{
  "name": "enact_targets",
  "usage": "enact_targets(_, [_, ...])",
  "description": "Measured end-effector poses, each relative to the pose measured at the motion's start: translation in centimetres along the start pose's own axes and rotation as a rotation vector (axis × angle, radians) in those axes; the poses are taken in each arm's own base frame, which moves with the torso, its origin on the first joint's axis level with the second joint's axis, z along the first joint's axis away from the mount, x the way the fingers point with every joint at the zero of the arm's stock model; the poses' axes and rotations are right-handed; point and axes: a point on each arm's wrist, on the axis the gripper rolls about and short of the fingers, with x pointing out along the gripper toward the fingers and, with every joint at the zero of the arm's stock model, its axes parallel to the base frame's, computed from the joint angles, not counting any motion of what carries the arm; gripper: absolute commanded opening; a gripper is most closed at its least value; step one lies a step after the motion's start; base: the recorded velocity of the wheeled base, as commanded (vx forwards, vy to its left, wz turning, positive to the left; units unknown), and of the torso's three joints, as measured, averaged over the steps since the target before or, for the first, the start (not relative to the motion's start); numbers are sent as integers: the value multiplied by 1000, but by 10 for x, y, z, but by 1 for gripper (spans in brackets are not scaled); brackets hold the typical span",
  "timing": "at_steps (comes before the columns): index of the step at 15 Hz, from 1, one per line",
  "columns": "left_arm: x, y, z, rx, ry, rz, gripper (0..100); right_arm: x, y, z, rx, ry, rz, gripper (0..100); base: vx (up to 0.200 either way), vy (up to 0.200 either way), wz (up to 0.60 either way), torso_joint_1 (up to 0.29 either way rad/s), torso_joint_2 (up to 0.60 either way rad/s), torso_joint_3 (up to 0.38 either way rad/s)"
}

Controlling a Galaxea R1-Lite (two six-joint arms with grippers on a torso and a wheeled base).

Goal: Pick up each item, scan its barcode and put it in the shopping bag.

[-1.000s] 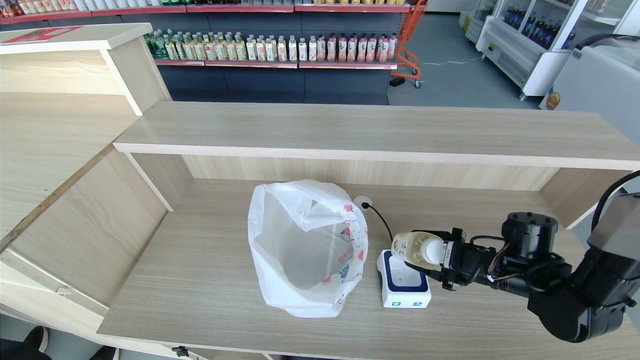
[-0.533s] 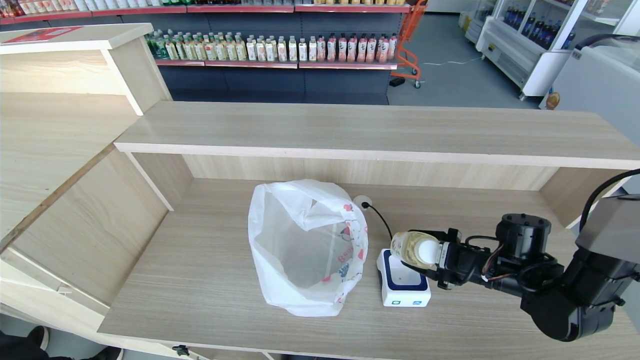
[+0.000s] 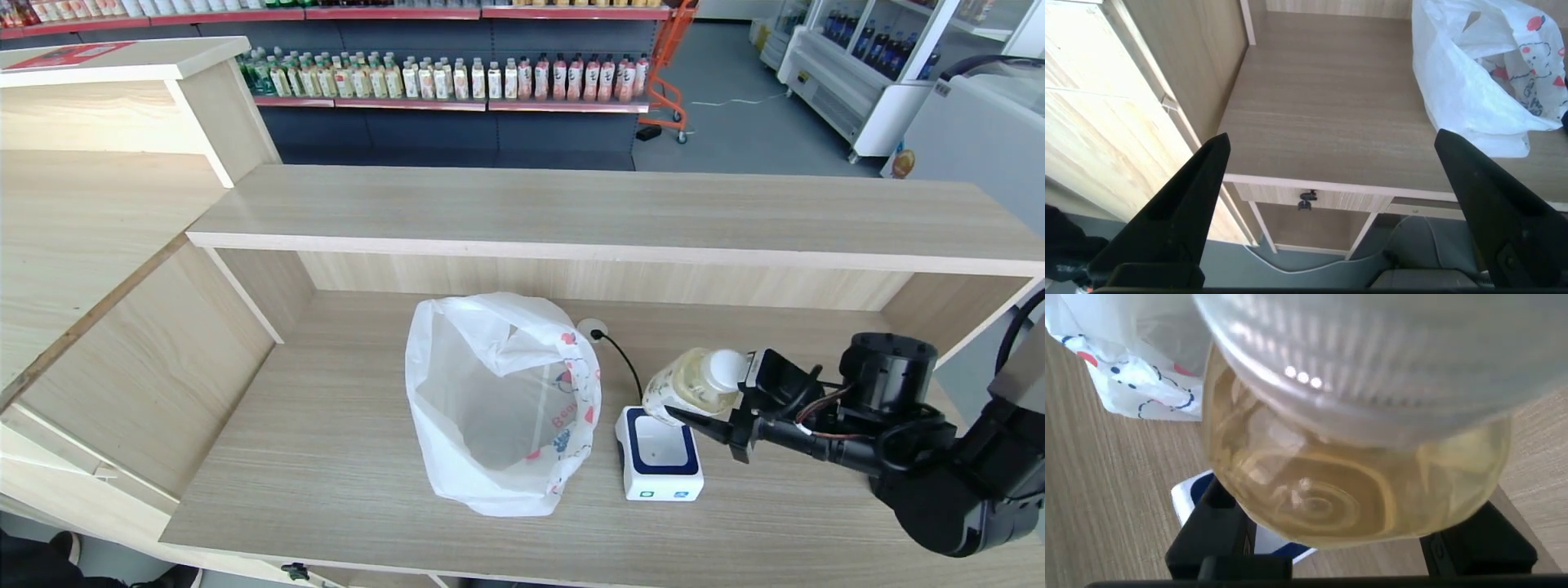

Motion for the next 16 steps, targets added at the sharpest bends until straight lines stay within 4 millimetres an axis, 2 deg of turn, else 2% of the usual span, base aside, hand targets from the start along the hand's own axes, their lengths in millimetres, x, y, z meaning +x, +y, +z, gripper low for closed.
enact_targets(4, [0,0,0,0,0,0,100,-20,-11,42,305,-77,-97,0,0,0,0,0,0,0])
enact_targets(7, [0,0,0,0,0,0,100,-21,9,62,626,-50,-221,0,0,0,0,0,0,0])
enact_targets(8, [0,0,0,0,0,0,100,-20,16,66,679,-46,-234,0,0,0,0,0,0,0])
enact_targets(10, [0,0,0,0,0,0,100,-18,23,68,733,-45,-216,0,0,0,0,0,0,0])
enact_targets(16, [0,0,0,4,0,0,100,-11,30,58,780,-6,-197,0,0,0,0,0,0,0])
